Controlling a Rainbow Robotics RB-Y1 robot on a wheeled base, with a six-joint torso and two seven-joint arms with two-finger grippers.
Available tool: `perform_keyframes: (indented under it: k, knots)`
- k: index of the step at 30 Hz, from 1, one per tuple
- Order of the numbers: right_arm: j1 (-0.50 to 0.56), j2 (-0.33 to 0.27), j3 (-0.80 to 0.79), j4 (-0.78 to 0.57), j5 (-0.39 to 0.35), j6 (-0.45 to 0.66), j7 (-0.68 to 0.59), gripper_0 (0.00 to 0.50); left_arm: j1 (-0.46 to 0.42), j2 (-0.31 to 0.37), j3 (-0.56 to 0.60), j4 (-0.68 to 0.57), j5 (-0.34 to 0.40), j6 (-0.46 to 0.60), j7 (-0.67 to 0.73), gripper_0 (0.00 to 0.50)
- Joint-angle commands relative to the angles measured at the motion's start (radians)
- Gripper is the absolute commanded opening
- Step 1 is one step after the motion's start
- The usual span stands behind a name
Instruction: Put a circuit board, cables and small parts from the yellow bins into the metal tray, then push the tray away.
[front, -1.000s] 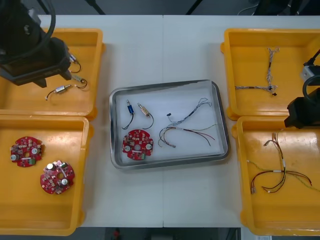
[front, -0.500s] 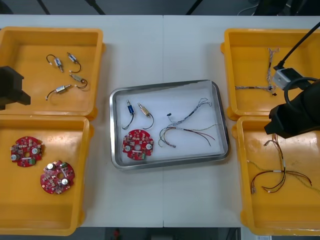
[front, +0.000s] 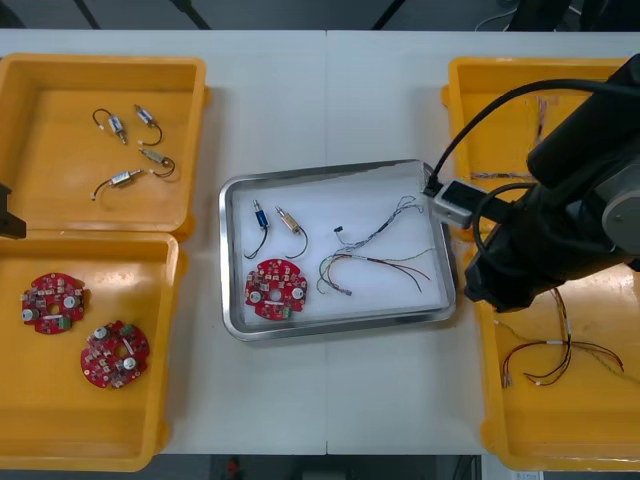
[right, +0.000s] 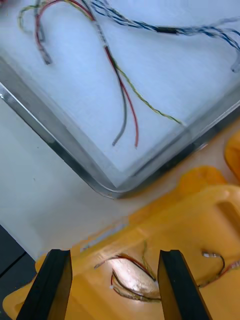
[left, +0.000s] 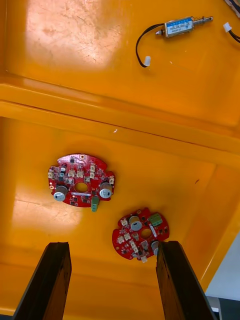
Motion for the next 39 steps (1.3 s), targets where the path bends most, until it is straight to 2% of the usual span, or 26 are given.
perform_keyframes:
  k: [1, 9, 15, 19, 28, 39]
  knots:
    - [-0.099, 0.001, 0.145, -0.028, 0.022, -0.074, 0.06, 0.5, 0.051, 0.077, 0.029, 0.007, -0.018, -0.041, -0.071, 0.5]
    - [-0.201, 0.039, 0.341, -0.025, 0.115, -0.158, 0.082, 0.5, 0.069, 0.083, 0.029, 0.058, 0.008, -0.043, -0.205, 0.5]
    - [-0.291, 0.076, 0.489, 0.003, 0.164, -0.21, 0.096, 0.5, 0.071, 0.083, 0.022, 0.062, 0.013, -0.046, -0.229, 0.5]
    - [-0.343, 0.113, 0.582, 0.035, 0.206, -0.248, 0.102, 0.5, 0.071, 0.083, -0.011, 0.046, 0.013, -0.086, -0.24, 0.5]
    - [-0.412, 0.188, 0.734, 0.101, 0.281, -0.317, 0.114, 0.5, 0.083, 0.077, -0.02, 0.023, 0.008, -0.098, -0.237, 0.5]
    - [-0.422, 0.263, 0.826, 0.162, 0.361, -0.333, 0.114, 0.5, 0.092, 0.071, -0.018, 0.019, 0.008, -0.09, -0.226, 0.5]
